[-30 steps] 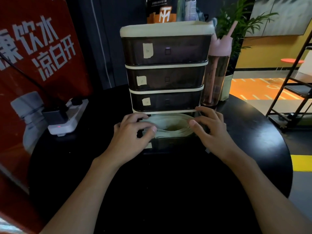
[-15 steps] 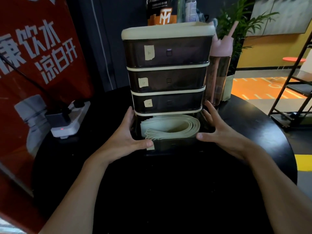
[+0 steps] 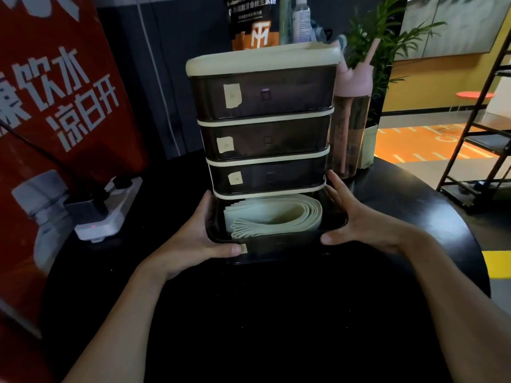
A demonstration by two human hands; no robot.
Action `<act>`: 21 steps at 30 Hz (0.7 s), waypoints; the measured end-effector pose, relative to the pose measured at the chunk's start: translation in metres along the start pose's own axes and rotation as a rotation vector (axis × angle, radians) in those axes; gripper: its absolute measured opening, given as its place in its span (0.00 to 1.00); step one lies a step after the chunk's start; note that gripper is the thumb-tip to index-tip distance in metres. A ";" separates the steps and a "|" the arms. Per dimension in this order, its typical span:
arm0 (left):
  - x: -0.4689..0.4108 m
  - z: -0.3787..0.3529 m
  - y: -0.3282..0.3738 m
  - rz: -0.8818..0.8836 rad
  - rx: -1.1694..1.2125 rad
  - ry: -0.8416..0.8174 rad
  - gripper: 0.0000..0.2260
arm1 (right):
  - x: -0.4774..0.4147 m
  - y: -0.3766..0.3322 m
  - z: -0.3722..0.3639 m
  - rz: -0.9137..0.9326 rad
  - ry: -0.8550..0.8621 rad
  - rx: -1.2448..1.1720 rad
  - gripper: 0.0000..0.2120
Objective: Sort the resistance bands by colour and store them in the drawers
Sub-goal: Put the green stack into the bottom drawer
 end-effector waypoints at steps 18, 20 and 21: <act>-0.007 0.003 -0.001 0.037 -0.037 0.194 0.61 | -0.004 -0.001 -0.001 0.047 0.164 -0.026 0.47; -0.007 0.002 0.000 0.028 -0.051 0.225 0.57 | -0.004 -0.001 -0.001 0.029 0.180 0.005 0.44; -0.007 0.002 0.000 0.026 -0.054 0.230 0.53 | -0.003 -0.002 -0.001 0.026 0.189 0.023 0.43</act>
Point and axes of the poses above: each hand's wrist, its own x-axis away from the middle knuckle, its own z-axis out of the back of the hand, y = z × x, the point moved 4 cm from there along -x, towards the middle knuckle, and after that the axes turned 5 degrees about z, right-handed, at the moved point
